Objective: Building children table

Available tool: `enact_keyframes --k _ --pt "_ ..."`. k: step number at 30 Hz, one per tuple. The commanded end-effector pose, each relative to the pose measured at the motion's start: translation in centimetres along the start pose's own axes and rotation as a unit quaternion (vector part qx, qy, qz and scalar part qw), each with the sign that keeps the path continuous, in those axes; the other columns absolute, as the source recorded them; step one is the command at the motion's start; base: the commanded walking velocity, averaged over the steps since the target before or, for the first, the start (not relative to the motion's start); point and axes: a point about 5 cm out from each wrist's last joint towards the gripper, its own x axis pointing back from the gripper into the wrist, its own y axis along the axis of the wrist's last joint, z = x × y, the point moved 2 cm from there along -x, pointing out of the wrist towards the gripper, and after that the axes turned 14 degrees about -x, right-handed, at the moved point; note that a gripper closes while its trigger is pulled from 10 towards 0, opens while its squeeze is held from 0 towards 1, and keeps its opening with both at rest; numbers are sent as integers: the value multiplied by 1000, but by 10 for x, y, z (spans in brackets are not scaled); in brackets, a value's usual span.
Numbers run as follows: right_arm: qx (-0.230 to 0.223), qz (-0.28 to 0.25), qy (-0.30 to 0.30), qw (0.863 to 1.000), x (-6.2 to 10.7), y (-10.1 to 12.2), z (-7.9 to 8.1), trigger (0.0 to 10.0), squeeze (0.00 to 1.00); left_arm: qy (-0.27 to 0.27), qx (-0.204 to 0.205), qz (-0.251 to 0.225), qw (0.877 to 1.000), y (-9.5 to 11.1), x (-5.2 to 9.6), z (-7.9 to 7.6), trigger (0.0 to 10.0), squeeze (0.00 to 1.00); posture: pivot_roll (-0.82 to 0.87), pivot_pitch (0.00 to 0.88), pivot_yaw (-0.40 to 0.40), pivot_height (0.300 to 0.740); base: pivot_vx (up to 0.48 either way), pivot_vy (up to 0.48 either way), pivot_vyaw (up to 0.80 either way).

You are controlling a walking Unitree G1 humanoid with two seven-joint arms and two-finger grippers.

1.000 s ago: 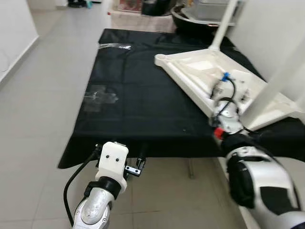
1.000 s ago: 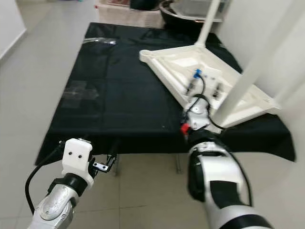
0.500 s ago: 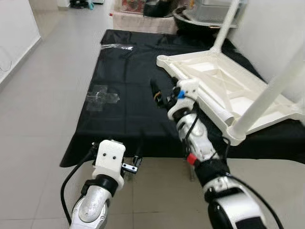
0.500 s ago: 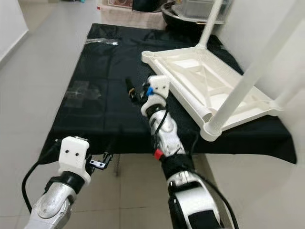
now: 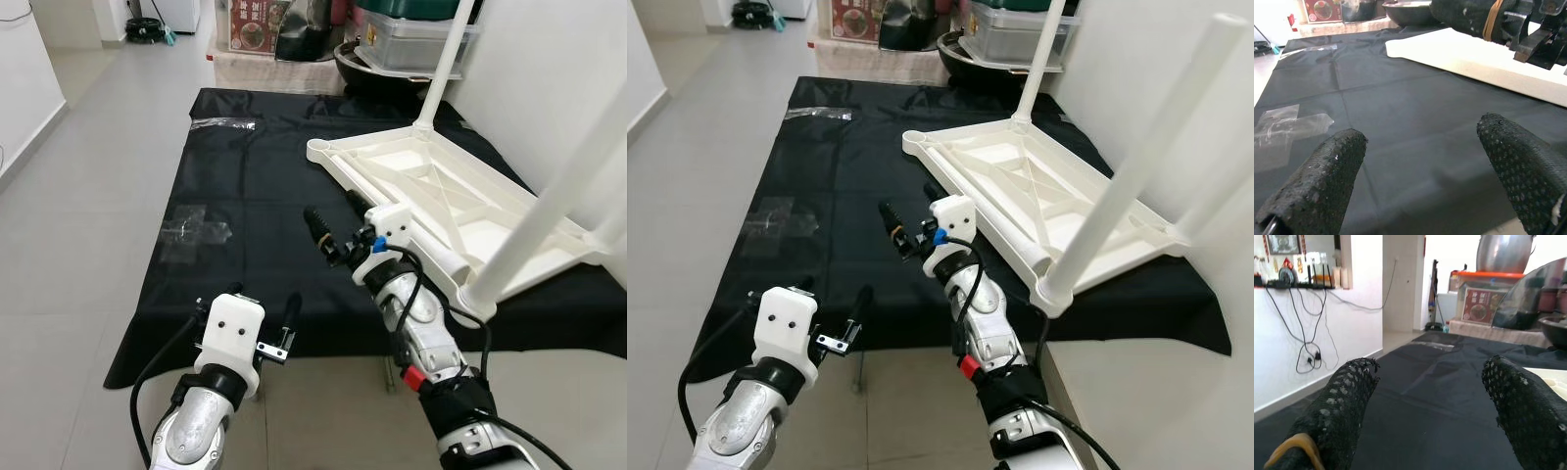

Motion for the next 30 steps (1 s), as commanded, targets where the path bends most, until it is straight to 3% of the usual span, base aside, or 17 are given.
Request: enact_keyframes --k 1,9,16,18,20,24,27,28,30 --pt "-2 2 -5 1000 2 0 -2 10000 0 -10 -3 1 1000 -2 0 -3 10000 0 82 84 -110 740 398 0 0" --pt "0 3 -3 1000 0 5 -2 10000 0 -6 -5 4 1000 -3 0 -2 10000 0 86 89 -110 740 378 0 0" --pt "-4 11 14 1000 -9 12 3 10000 0 -17 5 10 1000 -3 -2 -6 10000 0 86 98 -113 740 0 0 0" --pt "3 32 19 999 -13 11 1 10000 0 -18 6 13 1000 -4 -1 -6 10000 0 90 100 -114 740 0 0 0" --pt "34 106 8 994 -24 7 -9 10000 0 -23 7 13 1000 -4 0 -7 10000 0 89 105 -112 740 0 0 0" --pt "60 154 -6 986 -31 8 -22 10000 0 -25 7 14 1000 -5 1 -8 10000 0 88 110 -113 740 0 0 0" --pt "111 243 -12 963 -34 13 -46 10000 0 -39 11 21 999 -7 3 -12 10000 0 83 121 -114 740 0 0 0" --pt "111 243 -12 963 -34 13 -46 10000 0 -39 11 21 999 -7 3 -12 10000 0 83 121 -114 740 0 0 0" --pt "137 300 -8 944 -29 17 -63 10000 0 -49 12 22 998 -7 5 -16 10000 0 80 125 -112 740 0 0 0"
